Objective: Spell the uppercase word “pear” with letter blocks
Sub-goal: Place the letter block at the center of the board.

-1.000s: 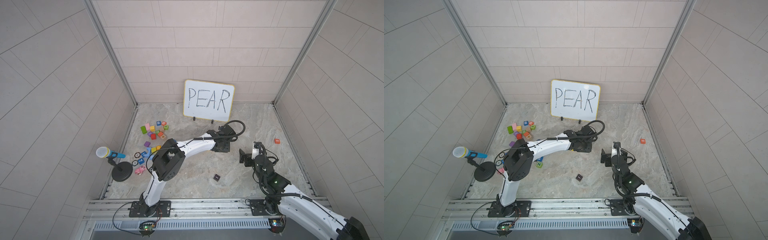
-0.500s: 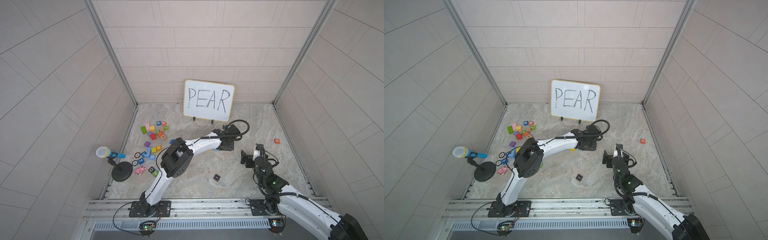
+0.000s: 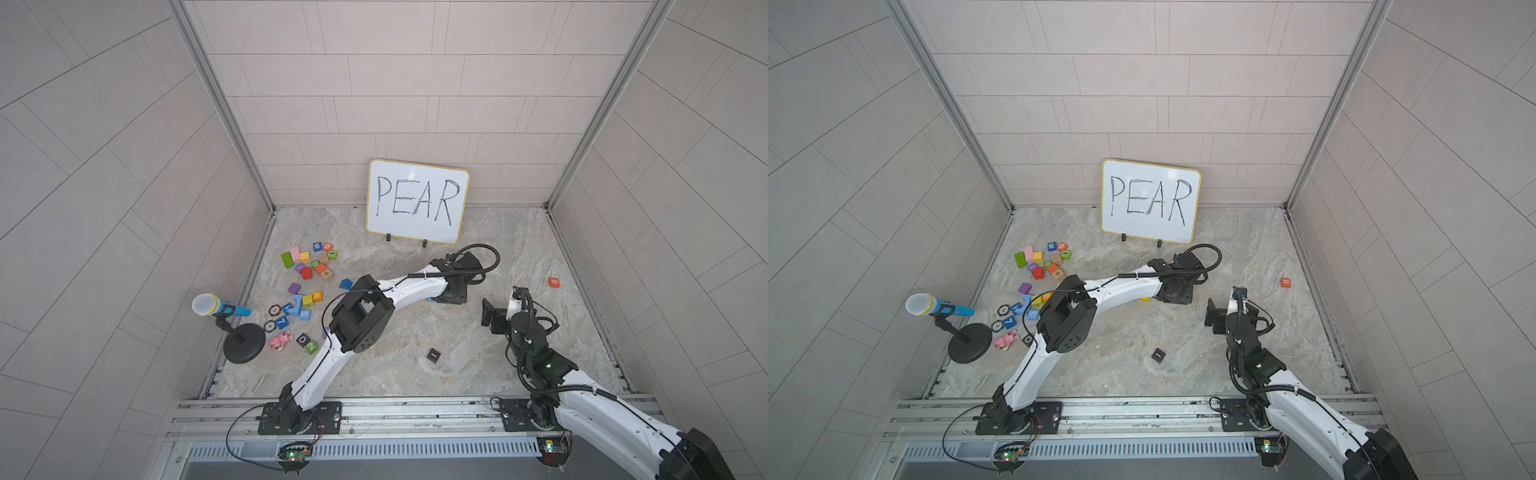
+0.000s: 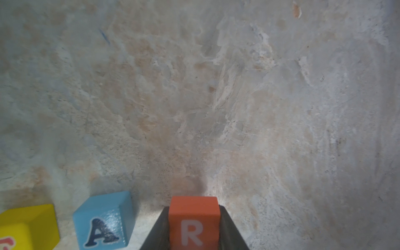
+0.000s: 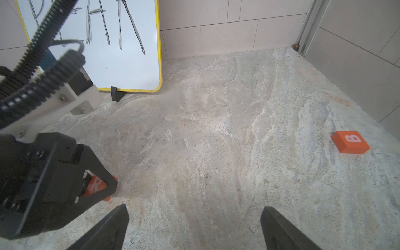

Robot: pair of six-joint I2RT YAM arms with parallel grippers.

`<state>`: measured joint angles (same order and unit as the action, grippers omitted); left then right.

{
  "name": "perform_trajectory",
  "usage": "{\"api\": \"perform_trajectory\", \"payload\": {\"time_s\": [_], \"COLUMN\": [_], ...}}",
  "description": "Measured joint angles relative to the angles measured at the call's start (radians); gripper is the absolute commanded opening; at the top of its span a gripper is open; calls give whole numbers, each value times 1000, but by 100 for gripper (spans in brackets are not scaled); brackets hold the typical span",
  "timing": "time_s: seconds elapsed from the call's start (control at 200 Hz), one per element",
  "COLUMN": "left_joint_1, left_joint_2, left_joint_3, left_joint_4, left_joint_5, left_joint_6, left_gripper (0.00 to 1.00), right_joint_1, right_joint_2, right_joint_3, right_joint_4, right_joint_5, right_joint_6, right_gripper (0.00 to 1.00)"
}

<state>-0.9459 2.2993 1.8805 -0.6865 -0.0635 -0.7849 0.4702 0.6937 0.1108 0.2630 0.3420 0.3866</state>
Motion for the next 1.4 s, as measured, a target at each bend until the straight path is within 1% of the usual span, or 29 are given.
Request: {"api": "perform_trajectory", "payload": {"time_s": [0.28,0.585,0.825,1.061,1.401], "left_joint_1": [-6,-6,-10,-11,-12], "left_joint_2": [29,40,58,63,68], "left_joint_3": [5,18,64,81,82], "left_joint_4": [-8,-11,-28,-37,-51], "left_joint_5": [-17,-37,-51,-58,-66], "left_joint_6": [0,0,9,16,18], "left_gripper": [27,31,32,32,38], "right_joint_1": [0,0,0,0,-1], "right_joint_2": [0,0,0,-9,-21], "right_joint_3": [-1,-3,-5,-5,-8], "right_joint_4": [4,13,17,17,18], "right_joint_5": [-6,-19,-21,-21,-21], "right_joint_6": [0,0,0,0,0], "right_gripper": [100,100,100,100,100]}}
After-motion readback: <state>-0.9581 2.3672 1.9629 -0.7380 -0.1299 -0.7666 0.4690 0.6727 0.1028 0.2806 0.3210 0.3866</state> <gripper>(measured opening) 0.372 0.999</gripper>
